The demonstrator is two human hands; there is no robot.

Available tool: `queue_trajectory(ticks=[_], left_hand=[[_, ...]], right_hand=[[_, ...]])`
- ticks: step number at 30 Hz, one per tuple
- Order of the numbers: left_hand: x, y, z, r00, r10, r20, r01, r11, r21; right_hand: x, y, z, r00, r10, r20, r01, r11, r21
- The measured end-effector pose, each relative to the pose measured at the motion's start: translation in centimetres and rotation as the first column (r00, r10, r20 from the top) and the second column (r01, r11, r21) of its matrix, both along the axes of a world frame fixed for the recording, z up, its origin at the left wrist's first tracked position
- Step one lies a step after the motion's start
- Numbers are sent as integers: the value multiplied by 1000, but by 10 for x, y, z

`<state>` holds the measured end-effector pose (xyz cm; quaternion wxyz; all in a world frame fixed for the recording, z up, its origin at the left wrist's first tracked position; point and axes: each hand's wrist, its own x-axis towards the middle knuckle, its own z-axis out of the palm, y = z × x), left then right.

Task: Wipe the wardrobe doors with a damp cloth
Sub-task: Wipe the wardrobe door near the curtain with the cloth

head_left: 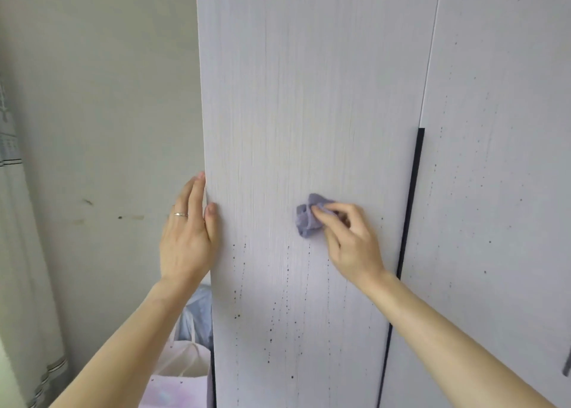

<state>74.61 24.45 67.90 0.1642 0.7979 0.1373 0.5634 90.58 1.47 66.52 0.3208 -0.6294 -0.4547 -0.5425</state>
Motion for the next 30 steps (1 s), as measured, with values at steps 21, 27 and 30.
queue_trajectory(ticks=[21, 27, 30], left_hand=[[92, -108, 49, 945, 319, 78, -297, 729, 617], [113, -108, 47, 908, 331, 258, -418, 659, 625], [114, -107, 43, 894, 326, 307, -448, 658, 605]], right_hand=[[62, -94, -60, 927, -374, 26, 375, 921, -103], [86, -94, 107, 913, -405, -42, 405, 893, 197], [90, -81, 128, 930, -360, -72, 364, 882, 299]])
